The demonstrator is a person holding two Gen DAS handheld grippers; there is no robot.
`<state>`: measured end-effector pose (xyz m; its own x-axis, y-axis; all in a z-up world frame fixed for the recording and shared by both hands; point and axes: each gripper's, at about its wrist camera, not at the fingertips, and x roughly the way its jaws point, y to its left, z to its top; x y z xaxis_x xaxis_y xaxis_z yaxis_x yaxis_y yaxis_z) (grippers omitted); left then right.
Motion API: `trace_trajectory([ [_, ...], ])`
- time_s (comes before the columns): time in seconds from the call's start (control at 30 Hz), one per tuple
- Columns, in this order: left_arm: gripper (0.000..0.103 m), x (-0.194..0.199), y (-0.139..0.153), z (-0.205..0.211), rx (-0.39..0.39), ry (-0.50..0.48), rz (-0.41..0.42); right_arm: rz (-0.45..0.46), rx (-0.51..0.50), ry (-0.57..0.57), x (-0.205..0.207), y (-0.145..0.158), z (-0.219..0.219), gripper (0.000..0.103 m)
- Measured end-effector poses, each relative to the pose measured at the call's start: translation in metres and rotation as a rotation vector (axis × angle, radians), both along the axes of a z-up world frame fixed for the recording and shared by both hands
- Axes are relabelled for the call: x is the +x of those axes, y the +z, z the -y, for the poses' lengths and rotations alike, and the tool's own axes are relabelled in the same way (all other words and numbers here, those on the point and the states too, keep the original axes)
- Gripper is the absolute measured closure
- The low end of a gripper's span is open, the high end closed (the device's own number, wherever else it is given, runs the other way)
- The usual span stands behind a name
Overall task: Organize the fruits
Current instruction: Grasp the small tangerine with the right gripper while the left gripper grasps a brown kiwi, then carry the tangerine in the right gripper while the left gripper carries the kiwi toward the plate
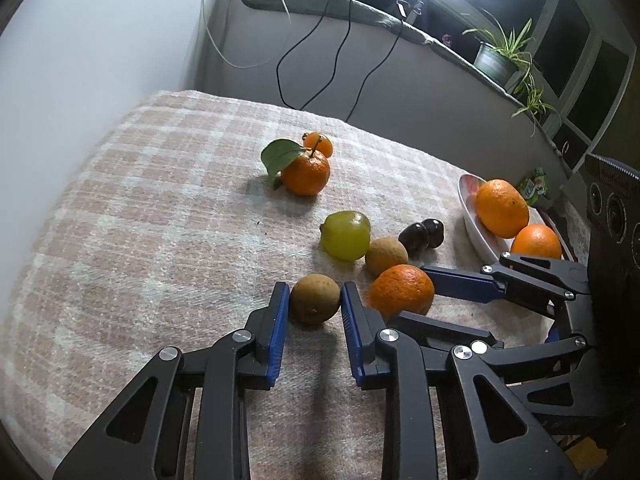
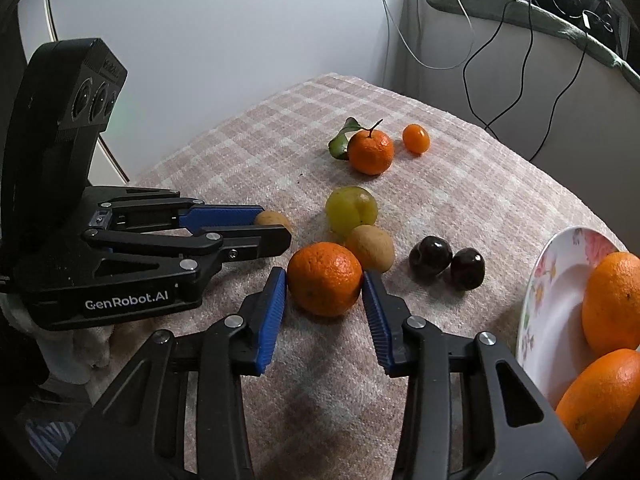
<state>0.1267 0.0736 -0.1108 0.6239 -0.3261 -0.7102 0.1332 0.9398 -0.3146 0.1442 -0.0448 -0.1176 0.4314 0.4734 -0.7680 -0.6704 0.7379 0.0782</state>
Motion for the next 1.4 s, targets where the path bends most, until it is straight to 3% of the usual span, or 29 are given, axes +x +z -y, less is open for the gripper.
trace_trajectory([
  [0.4,0.079,-0.008,0.022,0.015,-0.017,-0.016,0.055,0.017,0.074,-0.026,-0.022,0.026,0.035,0.063],
  [0.8,0.079,-0.004,0.039,0.069,-0.039,-0.105,0.097,0.076,0.134,-0.143,-0.038,0.060,0.113,0.062],
  [1.4,0.079,0.018,0.045,0.143,-0.022,-0.221,0.108,0.128,0.154,-0.324,-0.042,0.076,0.214,0.063],
])
